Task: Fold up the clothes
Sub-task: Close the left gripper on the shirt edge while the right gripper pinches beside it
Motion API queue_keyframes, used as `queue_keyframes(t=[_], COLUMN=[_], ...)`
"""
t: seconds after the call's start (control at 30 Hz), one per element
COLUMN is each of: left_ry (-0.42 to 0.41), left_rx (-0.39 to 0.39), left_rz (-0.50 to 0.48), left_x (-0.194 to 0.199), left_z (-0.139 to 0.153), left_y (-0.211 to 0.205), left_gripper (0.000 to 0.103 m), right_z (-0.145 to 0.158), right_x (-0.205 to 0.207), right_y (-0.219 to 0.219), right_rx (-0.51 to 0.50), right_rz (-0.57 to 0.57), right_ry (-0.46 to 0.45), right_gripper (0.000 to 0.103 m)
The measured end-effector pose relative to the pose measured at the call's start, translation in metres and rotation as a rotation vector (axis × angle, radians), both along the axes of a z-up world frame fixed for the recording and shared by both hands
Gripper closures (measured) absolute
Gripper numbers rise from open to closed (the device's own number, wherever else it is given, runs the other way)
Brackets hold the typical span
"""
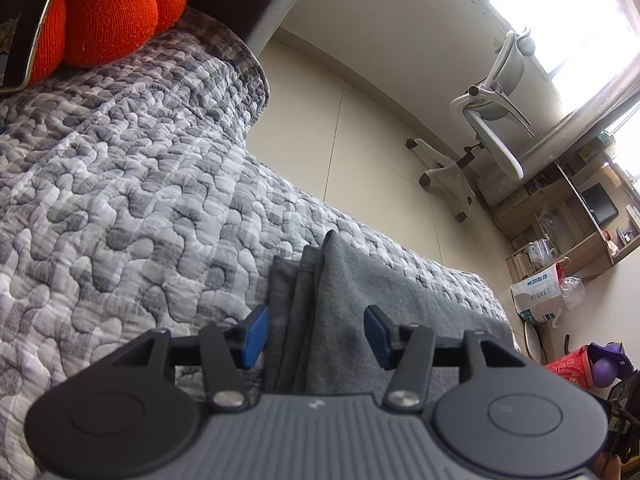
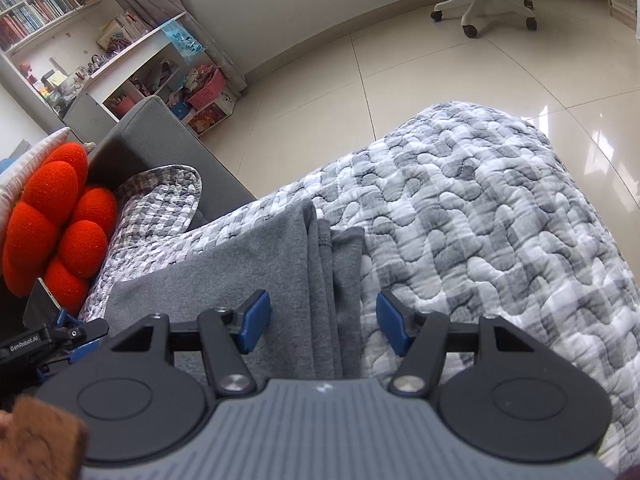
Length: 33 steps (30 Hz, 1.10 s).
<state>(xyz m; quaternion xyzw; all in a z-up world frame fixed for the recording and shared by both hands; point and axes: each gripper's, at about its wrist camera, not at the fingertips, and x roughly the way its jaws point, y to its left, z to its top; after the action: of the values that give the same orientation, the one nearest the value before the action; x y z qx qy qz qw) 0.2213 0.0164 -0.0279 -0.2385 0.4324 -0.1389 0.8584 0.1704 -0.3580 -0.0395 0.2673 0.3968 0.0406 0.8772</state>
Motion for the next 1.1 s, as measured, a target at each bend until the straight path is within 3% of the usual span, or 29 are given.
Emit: queue_keyframes(t=[0.2, 0.47, 0.77, 1.1], left_ry=[0.044, 0.038, 0.022, -0.015], left_rx=[-0.015, -0.067, -0.1, -0.025], left_rz=[0.008, -0.01, -0.031, -0.05], left_x=[0.005, 0.009, 0.01, 0.007], left_z=[-0.01, -0.018, -0.021, -0.019], left_y=[0.004, 0.0, -0.002, -0.013], left_gripper=[0.047, 0.044, 0.039, 0.043], right_z=[0.0, -0.002, -0.006, -0.011], right_x=[-0.002, 0.0, 0.0, -0.004], right_y=[-0.002, 0.003, -0.005, -0.013], right_rx=[0.006, -0.001, 0.104, 0.168], right_rz=[0.009, 0.021, 0.012, 0.009], right_ry=[-0.017, -0.031, -0.049, -0.073], right_gripper=[0.035, 0.034, 0.034, 0.034])
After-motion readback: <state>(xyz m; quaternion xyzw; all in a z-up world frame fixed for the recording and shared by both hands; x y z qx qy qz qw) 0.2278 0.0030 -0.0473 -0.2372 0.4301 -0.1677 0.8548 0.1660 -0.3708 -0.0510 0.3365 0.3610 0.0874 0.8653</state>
